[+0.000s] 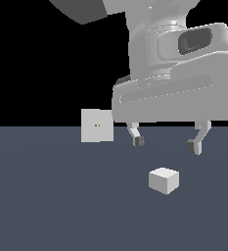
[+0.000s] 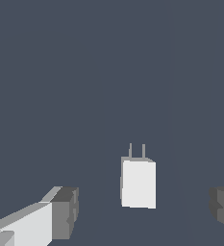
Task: Plug the charger into the wall socket.
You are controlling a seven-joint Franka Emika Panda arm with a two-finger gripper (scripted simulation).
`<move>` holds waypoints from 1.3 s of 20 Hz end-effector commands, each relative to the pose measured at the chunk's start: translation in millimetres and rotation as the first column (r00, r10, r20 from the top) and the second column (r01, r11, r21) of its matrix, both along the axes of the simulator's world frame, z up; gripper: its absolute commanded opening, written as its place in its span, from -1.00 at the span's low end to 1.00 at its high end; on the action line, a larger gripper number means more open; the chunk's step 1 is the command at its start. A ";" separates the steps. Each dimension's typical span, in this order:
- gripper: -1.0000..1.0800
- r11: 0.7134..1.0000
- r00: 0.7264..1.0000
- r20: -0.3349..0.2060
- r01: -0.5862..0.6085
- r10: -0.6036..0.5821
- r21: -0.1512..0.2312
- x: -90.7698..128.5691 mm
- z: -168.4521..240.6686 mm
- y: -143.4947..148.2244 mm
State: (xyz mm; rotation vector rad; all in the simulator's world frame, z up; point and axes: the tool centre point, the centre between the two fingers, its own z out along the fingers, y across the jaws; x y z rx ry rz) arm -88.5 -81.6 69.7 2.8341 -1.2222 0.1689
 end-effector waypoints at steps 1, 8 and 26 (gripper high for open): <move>0.92 1.000 1.000 0.005 0.029 -0.029 -0.002 -3.7 -3.9 -1.0; 0.92 0.999 0.999 0.007 0.052 -0.052 -0.003 -6.9 -7.9 -1.3; 0.92 0.999 0.999 0.007 0.051 -0.051 -0.002 -7.4 -53.8 -0.8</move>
